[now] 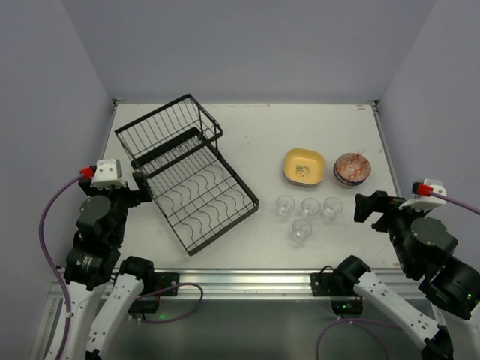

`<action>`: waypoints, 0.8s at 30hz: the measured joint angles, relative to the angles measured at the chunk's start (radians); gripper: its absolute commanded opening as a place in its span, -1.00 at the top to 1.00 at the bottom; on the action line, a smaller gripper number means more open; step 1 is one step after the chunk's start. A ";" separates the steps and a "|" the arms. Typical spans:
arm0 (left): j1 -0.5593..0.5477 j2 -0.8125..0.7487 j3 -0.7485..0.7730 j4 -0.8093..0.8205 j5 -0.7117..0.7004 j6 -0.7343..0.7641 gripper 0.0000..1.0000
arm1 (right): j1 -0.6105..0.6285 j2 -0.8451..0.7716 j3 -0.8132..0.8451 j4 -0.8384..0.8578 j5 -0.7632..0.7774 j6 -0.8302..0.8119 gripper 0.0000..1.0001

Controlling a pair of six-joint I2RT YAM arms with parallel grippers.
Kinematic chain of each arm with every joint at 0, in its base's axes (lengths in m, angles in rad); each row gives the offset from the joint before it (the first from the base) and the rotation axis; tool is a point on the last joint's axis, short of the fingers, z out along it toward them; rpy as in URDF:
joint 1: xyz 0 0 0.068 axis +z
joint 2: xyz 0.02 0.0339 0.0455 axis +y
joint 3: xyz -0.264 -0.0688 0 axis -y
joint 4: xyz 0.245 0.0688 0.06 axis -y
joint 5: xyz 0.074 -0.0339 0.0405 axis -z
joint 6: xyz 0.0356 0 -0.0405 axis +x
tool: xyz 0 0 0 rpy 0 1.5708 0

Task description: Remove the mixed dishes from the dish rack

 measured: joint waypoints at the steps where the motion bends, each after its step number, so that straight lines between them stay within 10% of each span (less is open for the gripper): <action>1: 0.000 -0.003 0.003 -0.003 0.002 0.000 -1.00 | 0.000 0.000 0.000 -0.002 0.000 0.001 -0.98; 24: 0.000 -0.055 0.047 -0.027 0.016 0.034 -1.00 | 0.000 -0.017 -0.024 -0.008 0.005 0.010 -0.98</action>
